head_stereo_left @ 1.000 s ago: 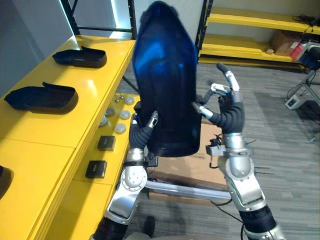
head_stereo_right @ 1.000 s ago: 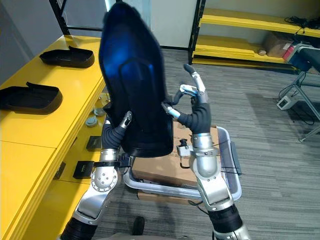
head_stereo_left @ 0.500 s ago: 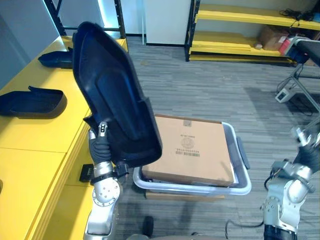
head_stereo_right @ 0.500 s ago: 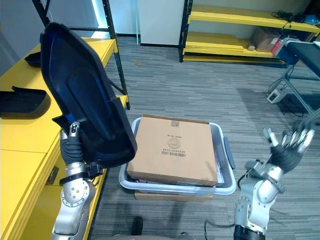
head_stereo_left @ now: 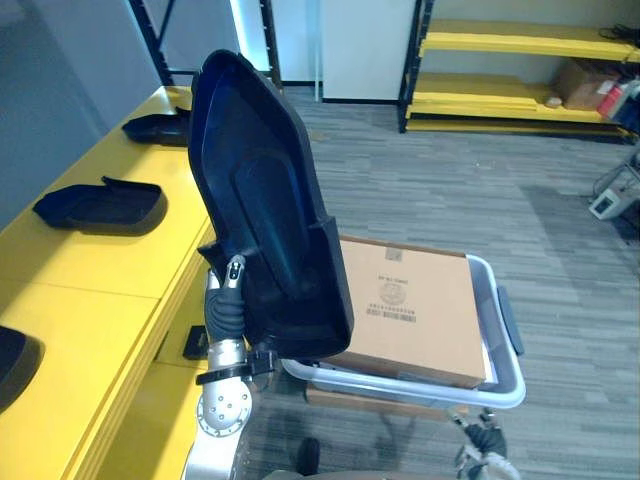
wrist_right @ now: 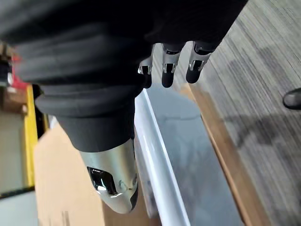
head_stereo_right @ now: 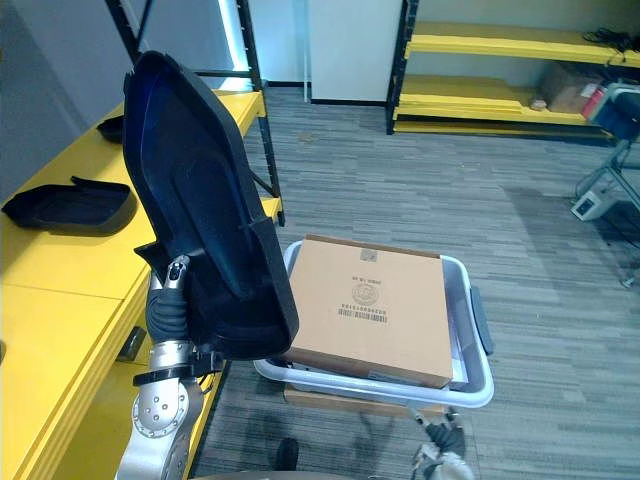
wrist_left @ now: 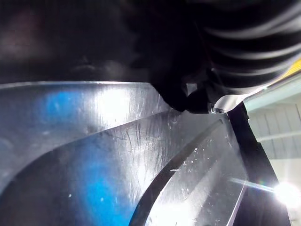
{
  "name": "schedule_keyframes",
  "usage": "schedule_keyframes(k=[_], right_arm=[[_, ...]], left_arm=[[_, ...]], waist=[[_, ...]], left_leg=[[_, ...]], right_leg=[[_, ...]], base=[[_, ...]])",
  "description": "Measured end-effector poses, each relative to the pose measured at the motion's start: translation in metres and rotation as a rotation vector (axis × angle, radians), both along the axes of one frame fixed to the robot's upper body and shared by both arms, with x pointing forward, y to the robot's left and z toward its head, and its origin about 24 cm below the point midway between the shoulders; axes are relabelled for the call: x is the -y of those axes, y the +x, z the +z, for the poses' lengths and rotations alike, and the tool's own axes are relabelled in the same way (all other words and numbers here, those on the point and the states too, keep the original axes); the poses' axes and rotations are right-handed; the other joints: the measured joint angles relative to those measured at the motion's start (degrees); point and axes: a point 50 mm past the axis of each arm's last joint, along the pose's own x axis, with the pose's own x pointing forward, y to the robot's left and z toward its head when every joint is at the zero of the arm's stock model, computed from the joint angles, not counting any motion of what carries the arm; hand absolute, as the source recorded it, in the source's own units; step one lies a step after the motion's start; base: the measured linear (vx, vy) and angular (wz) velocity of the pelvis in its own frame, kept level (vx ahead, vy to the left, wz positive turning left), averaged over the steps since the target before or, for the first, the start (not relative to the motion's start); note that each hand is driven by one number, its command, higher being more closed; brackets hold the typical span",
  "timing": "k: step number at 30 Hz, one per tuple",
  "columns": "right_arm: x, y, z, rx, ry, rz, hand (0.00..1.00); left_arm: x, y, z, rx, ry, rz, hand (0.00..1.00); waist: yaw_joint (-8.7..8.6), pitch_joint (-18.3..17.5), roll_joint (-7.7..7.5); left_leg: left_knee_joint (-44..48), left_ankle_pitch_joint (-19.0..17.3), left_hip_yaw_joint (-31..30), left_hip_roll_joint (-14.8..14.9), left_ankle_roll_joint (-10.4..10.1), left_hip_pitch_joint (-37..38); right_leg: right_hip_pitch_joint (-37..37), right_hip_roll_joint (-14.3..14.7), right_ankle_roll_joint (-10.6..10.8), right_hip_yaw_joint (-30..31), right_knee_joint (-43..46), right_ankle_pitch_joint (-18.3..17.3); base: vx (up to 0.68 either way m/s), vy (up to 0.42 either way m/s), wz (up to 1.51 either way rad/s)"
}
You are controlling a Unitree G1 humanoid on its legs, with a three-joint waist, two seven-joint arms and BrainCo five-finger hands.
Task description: Walk over and take plastic housings, then place them on the shelf
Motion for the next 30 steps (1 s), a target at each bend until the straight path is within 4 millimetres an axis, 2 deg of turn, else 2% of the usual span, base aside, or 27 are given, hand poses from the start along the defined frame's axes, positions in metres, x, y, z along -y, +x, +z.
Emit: schedule_keyframes(k=[2, 4, 5, 7, 8, 9, 10, 11, 12, 13, 14, 17, 18, 19, 20, 21, 22, 23, 26, 28, 29, 30], right_arm=[[-0.006, 0.002, 0.000, -0.001, -0.003, 0.048, 0.00], [-0.011, 0.009, 0.002, 0.016, -0.012, 0.093, 0.00], [-0.013, 0.016, 0.005, 0.036, -0.016, 0.110, 0.00], [-0.013, 0.016, 0.005, 0.030, -0.032, 0.100, 0.00], [-0.010, 0.013, 0.005, 0.025, -0.043, 0.095, 0.00], [-0.007, 0.009, 0.004, 0.009, -0.055, 0.087, 0.00], [-0.005, 0.007, 0.004, 0.003, -0.060, 0.084, 0.00], [-0.003, 0.003, 0.002, -0.011, -0.068, 0.079, 0.00], [-0.001, 0.001, 0.002, -0.019, -0.073, 0.074, 0.00], [0.003, -0.001, 0.002, -0.027, -0.088, 0.066, 0.00], [0.006, -0.002, 0.001, -0.037, -0.100, 0.056, 0.00], [0.015, -0.014, -0.003, -0.091, -0.114, 0.004, 0.00], [0.018, -0.015, -0.003, -0.096, -0.117, -0.001, 0.00], [0.018, -0.013, -0.003, -0.095, -0.122, 0.015, 0.00], [0.014, -0.008, -0.003, -0.085, -0.108, 0.042, 0.00], [0.012, -0.007, -0.003, -0.085, -0.102, 0.060, 0.00], [0.002, 0.001, -0.003, -0.063, -0.079, 0.100, 0.00], [-0.007, 0.011, -0.001, -0.041, -0.065, 0.135, 0.00], [-0.021, 0.027, 0.003, 0.001, -0.041, 0.190, 0.00], [-0.017, 0.022, 0.002, -0.008, -0.054, 0.162, 0.00], [-0.013, 0.012, 0.000, -0.032, -0.062, 0.155, 0.00], [-0.016, 0.003, -0.003, -0.052, -0.054, 0.154, 0.00]], left_arm=[[0.001, -0.003, -0.001, -0.010, -0.014, 0.004, 1.00], [0.001, -0.004, 0.000, -0.005, -0.029, 0.011, 1.00], [0.001, -0.004, 0.002, 0.005, -0.041, 0.009, 1.00], [0.002, -0.004, 0.004, 0.016, -0.051, 0.012, 1.00], [0.002, -0.004, 0.005, 0.019, -0.059, 0.018, 1.00], [0.004, -0.004, 0.005, 0.019, -0.063, 0.008, 1.00], [0.006, -0.003, 0.005, 0.022, -0.065, -0.002, 1.00], [0.011, -0.002, 0.007, 0.030, -0.069, -0.029, 1.00], [0.013, -0.001, 0.008, 0.036, -0.062, -0.046, 1.00], [0.018, 0.002, 0.010, 0.050, -0.061, -0.081, 1.00], [0.023, 0.004, 0.010, 0.055, -0.081, -0.112, 1.00], [0.034, 0.019, 0.009, 0.065, -0.063, -0.188, 1.00], [0.036, 0.022, 0.010, 0.070, -0.063, -0.195, 1.00], [0.039, 0.025, 0.011, 0.073, -0.060, -0.207, 1.00], [0.042, 0.028, 0.011, 0.072, -0.056, -0.224, 1.00], [0.044, 0.028, 0.010, 0.070, -0.051, -0.233, 1.00], [0.044, 0.030, 0.010, 0.072, -0.038, -0.235, 1.00], [0.043, 0.032, 0.011, 0.074, -0.033, -0.228, 1.00], [0.044, 0.032, 0.009, 0.066, -0.037, -0.216, 1.00], [0.043, 0.032, 0.008, 0.059, -0.040, -0.204, 1.00], [0.043, 0.033, 0.005, 0.050, -0.042, -0.193, 1.00], [0.043, 0.032, 0.004, 0.046, -0.038, -0.194, 1.00]], waist=[[1.19, 0.4, -0.24], [1.38, 1.4, -0.05], [1.22, 1.7, 0.42], [1.37, 2.6, 0.45], [1.25, 3.0, 0.74], [1.01, 3.1, 0.62], [1.05, 3.1, 0.56], [0.98, 3.0, -0.03], [0.96, 3.0, -0.57], [1.17, 2.8, -0.33], [0.46, 2.7, -0.11], [-0.49, 2.4, -0.86], [-0.54, 2.4, -0.94], [-0.59, 2.4, -0.83], [-0.75, 2.5, -0.36], [-0.86, 2.5, -0.18], [-1.13, 2.7, 0.40], [-0.96, 2.6, 0.28], [-0.93, 2.9, 0.99], [-2.07, 3.0, 1.13], [-2.16, 2.9, 0.48], [-2.05, 2.7, -0.91]], left_leg=[[1.4, 0.0, -2.4, -0.8, 0.0, -1.5], [2.9, -0.1, -2.9, -1.5, 0.1, -4.0], [3.9, -0.8, 3.7, -0.2, 1.3, -5.9], [6.3, -2.7, 18.2, 3.4, 4.0, -8.6], [9.2, -4.0, 29.2, 6.5, 5.7, -9.7], [11.4, -4.7, 38.2, 9.3, 6.1, -9.9], [12.5, -5.7, 41.6, 10.4, 5.9, -10.1], [14.8, -8.6, 46.1, 11.5, 5.2, -10.6], [16.6, -9.7, 47.5, 12.1, 5.5, -11.0], [22.9, -11.1, 48.0, 13.3, 7.9, -12.9], [23.5, -11.6, 45.8, 12.7, 4.1, -12.8], [24.3, -12.9, 41.7, 8.5, 5.6, -14.3], [24.5, -13.2, 41.1, 7.8, 5.9, -14.4], [24.8, -14.0, 39.6, 6.6, 6.5, -14.3], [24.3, -15.1, 37.4, 5.8, 6.7, -13.0], [23.5, -15.4, 36.6, 5.5, 6.3, -11.9], [21.8, -15.3, 34.4, 5.0, 6.2, -10.1], [20.4, -15.1, 33.1, 4.8, 5.9, -8.8], [18.1, -14.3, 28.1, 3.2, 4.8, -5.7], [18.1, -14.2, 24.4, 2.4, 4.5, -4.7], [19.1, -14.2, 21.8, 1.8, 4.0, -4.2], [20.1, -14.7, 20.8, 1.0, 3.2, -4.4]], right_leg=[[0.1, -0.7, 0.1, -3.3, 2.2, -1.5], [0.2, -1.4, 0.0, -7.6, 4.6, -3.1], [0.3, -1.5, 0.0, -10.9, 5.3, -3.5], [0.8, -2.1, 0.1, -14.2, 5.2, -3.4], [1.8, -2.0, 0.1, -16.6, 5.1, -3.4], [2.4, -1.8, 0.3, -18.8, 5.0, -3.3], [3.0, -1.9, 0.4, -19.8, 4.7, -3.2], [4.0, -2.4, 1.0, -22.0, 2.9, -2.6], [4.3, -2.9, 1.1, -23.0, 1.9, -2.5], [4.2, -3.5, 1.4, -23.7, 2.4, -2.7], [4.8, -3.6, 2.3, -24.1, 3.3, -3.0], [6.6, -5.5, 1.1, -28.5, 4.8, -1.8], [6.5, -6.4, 0.9, -28.6, 6.5, -1.8], [6.2, -8.6, -1.6, -27.6, 11.4, -1.7], [4.7, -10.9, -7.9, -22.6, 18.9, -0.7], [3.2, -11.3, -9.6, -17.5, 22.0, -1.0], [-0.2, -8.6, -8.1, -6.9, 24.1, -4.8], [-3.1, -6.9, -7.5, -1.5, 24.7, -7.3], [-11.5, -2.5, -5.8, 8.1, 23.0, -9.5], [-15.3, 1.1, -4.8, 17.0, 21.7, -9.5], [-17.0, 3.2, -2.3, 22.8, 18.3, -7.8], [-16.4, 3.4, -2.4, 23.9, 15.6, -3.6]], base=[[-0.04, -0.061, 0.86], [-0.06, -0.064, 1.16], [-0.07, -0.038, 1.31], [-0.04, 0.007, 1.07], [0.00, 0.002, 0.99], [0.02, -0.007, 0.88], [0.03, 0.019, 0.76], [0.02, 0.062, 0.57], [0.03, 0.092, 0.55], [0.06, 0.101, 0.43], [0.07, 0.095, 0.47], [0.13, 0.144, 0.80], [0.16, 0.197, 0.77], [0.16, 0.194, 0.81], [0.14, 0.143, 0.85], [0.15, 0.096, 0.89], [0.18, 0.057, 0.73], [0.18, 0.062, 0.70], [0.17, 0.038, 0.82], [0.22, -0.066, 1.35], [0.25, -0.167, 1.38], [0.19, -0.183, 1.11]])
